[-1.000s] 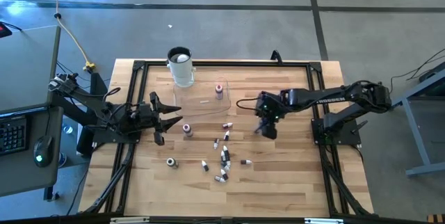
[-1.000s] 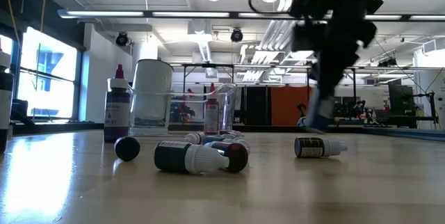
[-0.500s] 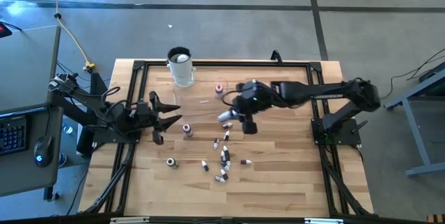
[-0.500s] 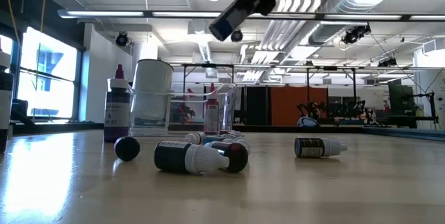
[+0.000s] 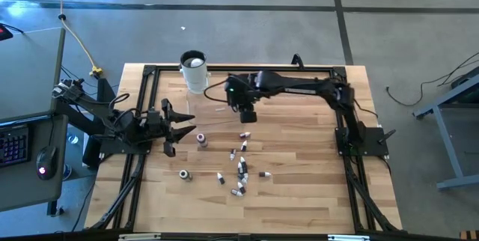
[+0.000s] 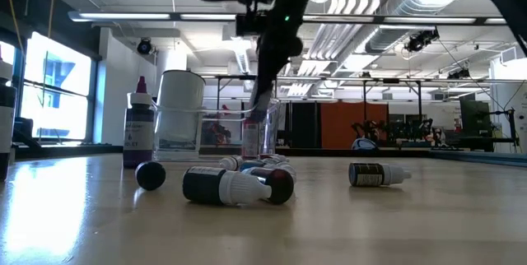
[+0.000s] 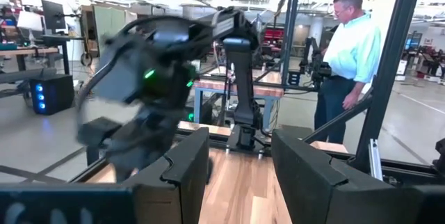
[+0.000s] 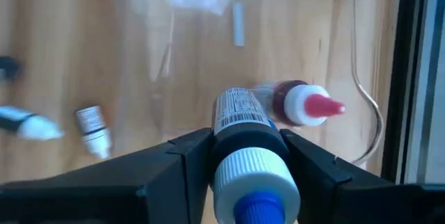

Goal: Pick & Place food coloring
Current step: Put the big blue food coloring bottle into the transparent bin

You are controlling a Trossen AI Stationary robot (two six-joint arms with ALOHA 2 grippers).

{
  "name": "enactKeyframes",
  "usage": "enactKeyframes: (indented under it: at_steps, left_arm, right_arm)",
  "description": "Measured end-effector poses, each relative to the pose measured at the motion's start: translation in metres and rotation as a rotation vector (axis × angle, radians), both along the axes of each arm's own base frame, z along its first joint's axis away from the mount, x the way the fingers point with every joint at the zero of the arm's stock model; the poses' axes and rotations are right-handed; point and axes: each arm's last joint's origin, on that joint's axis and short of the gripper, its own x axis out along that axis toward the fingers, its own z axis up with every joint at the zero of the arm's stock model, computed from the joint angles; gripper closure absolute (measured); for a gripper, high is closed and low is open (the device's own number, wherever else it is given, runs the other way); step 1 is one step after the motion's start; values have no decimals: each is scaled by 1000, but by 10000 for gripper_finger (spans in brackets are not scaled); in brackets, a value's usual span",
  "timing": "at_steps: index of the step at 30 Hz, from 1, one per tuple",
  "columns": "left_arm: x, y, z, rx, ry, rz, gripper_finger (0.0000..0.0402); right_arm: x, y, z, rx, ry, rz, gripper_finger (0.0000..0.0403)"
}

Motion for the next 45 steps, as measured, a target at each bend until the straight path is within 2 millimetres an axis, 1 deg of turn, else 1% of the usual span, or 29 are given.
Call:
enactKeyframes:
  at_steps: [3, 7, 10, 13, 16, 19, 24, 28, 31, 34, 42, 45]
  left_arm:
    - [0, 0, 0, 2, 3, 0, 247]
    - [0, 0, -1, 5, 9, -1, 247]
    - [0, 0, -1, 4, 8, 0, 247]
    - [0, 0, -1, 4, 8, -1, 247]
    - [0, 0, -1, 4, 8, -1, 247]
    - [0, 0, -1, 4, 8, 0, 247]
    - [0, 0, -1, 4, 8, 0, 247]
    - [0, 0, -1, 4, 8, 0, 247]
    - [0, 0, -1, 4, 7, -1, 247]
    - [0, 0, -1, 4, 7, -1, 247]
    - [0, 0, -2, 10, 18, -1, 247]
    - [1, 0, -4, 24, 42, 0, 247]
  right_arm:
    - [8, -13, -16, 13, 31, -21, 259]
    - [11, -24, -42, 45, 94, -40, 240]
    - [12, -29, -53, 47, 127, -58, 234]
    - [14, -32, -61, 35, 139, -52, 240]
    - [16, -33, -61, 24, 125, -31, 249]
    - [17, -34, -60, 12, 114, -13, 250]
    - [17, -35, -60, -29, 128, -22, 224]
    - [17, -35, -60, -26, 129, -21, 204]
    - [17, -33, -60, -46, 139, -24, 198]
    - [17, -27, -58, -89, 162, -24, 198]
    - [11, -1, -35, -255, 222, 45, 197]
    - [8, 14, -16, -371, 221, 102, 198]
